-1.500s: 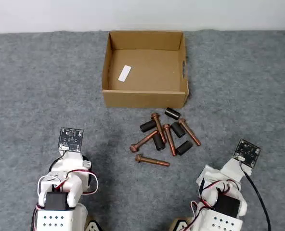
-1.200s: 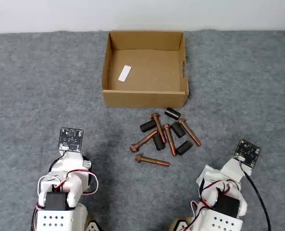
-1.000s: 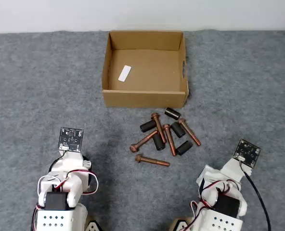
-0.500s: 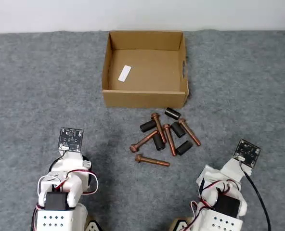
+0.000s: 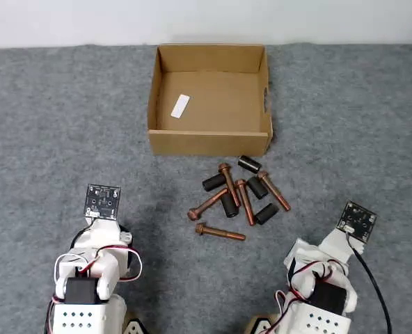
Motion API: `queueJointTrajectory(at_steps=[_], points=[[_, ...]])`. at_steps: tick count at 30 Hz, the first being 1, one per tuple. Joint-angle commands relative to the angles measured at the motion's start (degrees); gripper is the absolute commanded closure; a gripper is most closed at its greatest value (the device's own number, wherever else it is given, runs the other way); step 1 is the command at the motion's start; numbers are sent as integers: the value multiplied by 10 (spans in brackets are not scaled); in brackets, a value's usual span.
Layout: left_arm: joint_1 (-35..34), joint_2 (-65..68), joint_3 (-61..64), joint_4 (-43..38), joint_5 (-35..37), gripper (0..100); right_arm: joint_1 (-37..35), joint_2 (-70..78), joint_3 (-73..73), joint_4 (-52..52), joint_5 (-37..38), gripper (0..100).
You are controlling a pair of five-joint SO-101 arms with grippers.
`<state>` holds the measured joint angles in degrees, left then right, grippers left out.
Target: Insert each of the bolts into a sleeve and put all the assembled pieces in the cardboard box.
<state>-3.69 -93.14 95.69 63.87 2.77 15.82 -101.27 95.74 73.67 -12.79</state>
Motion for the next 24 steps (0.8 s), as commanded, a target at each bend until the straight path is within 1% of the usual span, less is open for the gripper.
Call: queueJointTrajectory(at_steps=[1, 17, 20, 24], points=[[-4, -5, -3, -15, -8, 993, 7, -10, 8, 5, 4, 990], [-4, -5, -3, -15, -8, 993, 4, -10, 8, 3, 1, 990], [-4, -5, -3, -15, -8, 993, -33, -10, 5, 0, 4, 990], [-4, -5, -3, -15, -8, 993, -41, -10, -63, 0, 5, 990]])
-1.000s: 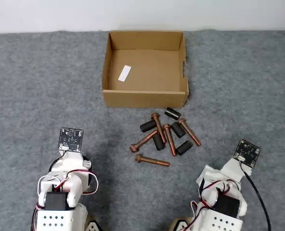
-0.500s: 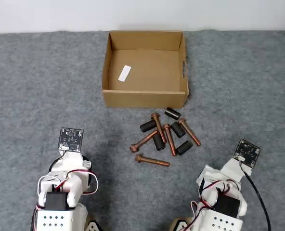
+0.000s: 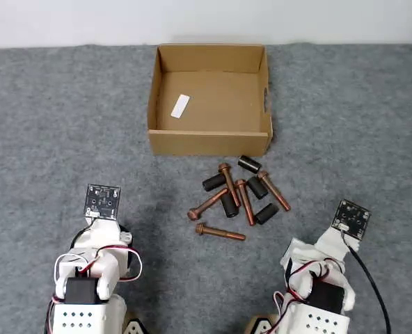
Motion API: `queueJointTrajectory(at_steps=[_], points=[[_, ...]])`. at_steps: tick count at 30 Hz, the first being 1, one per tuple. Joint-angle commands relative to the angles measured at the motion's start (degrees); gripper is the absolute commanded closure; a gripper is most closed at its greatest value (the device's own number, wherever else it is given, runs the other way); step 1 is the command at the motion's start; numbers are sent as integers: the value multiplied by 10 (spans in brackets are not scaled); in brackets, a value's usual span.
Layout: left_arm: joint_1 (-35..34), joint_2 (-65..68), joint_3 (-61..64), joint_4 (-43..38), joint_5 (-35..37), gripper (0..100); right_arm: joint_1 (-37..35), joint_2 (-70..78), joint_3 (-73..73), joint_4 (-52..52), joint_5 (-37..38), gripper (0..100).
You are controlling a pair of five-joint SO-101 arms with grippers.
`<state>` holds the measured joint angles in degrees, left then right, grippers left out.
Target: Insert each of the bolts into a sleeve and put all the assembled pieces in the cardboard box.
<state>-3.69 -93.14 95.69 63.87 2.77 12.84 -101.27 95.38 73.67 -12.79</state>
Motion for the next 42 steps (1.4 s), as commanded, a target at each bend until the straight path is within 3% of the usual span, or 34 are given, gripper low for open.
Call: queueJointTrajectory(at_steps=[1, 6, 9, 23, 26, 33, 38, 42], points=[[-4, -5, -3, -15, -8, 993, -12, -10, -88, 0, 4, 990], [-4, -5, -3, -15, -8, 993, -13, -1, -223, 5, 11, 990], [-4, -5, -3, -15, -8, 993, -41, 39, -295, 24, 52, 990], [-4, -5, -3, -15, -8, 993, -184, 548, -669, 218, 72, 990], [-4, -5, -3, -15, -8, 993, -198, 649, -713, 223, 143, 990], [-4, -5, -3, -15, -8, 993, -224, 812, -774, 212, 395, 990], [-4, -5, -3, -15, -8, 993, -243, 909, -788, 167, 389, 987], [-4, -5, -3, -15, -8, 993, -254, 962, -791, 124, 386, 894]])
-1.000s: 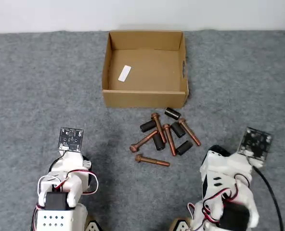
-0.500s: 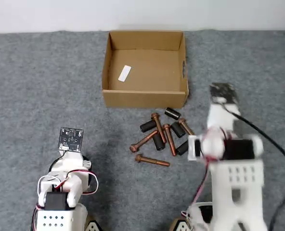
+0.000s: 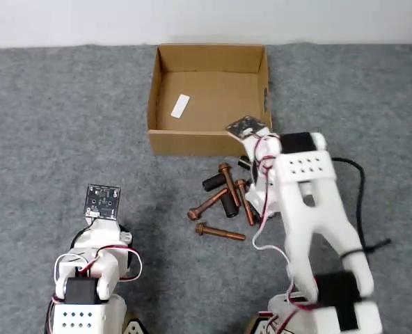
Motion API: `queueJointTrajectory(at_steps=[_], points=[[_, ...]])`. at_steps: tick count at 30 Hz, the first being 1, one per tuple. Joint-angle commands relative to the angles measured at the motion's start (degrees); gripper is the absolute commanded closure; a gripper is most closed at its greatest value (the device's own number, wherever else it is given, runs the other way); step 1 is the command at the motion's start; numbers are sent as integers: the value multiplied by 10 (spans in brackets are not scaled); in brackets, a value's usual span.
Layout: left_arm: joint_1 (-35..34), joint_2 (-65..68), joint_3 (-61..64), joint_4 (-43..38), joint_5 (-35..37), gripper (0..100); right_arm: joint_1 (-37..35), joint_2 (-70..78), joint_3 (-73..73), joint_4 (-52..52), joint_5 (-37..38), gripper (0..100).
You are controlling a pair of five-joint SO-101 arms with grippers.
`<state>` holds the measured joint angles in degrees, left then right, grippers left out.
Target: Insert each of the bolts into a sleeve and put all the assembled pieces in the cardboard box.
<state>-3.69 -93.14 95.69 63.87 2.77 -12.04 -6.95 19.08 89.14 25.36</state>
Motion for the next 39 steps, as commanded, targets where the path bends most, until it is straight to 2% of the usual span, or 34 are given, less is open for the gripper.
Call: queueJointTrajectory(at_steps=[1, 3, 5, 11, 18, 33, 35, 39], points=[[-4, -5, -3, -15, -8, 993, -4, 27, -33, -44, 4, 857], [-4, -5, -3, -15, -8, 993, -2, 41, -47, -71, -8, 795], [-4, -5, -3, -15, -8, 993, -5, 52, -66, -87, -11, 775], [-4, -5, -3, -15, -8, 993, -9, 132, -128, -106, -11, 824], [-4, -5, -3, -15, -8, 993, -10, 228, -209, -103, -12, 829], [-4, -5, -3, -15, -8, 993, -5, 351, -225, -138, -11, 831], [-4, -5, -3, -15, -8, 993, -5, 362, -225, -148, -11, 862], [-4, -5, -3, -15, -8, 993, -9, 364, -225, -155, -11, 997]])
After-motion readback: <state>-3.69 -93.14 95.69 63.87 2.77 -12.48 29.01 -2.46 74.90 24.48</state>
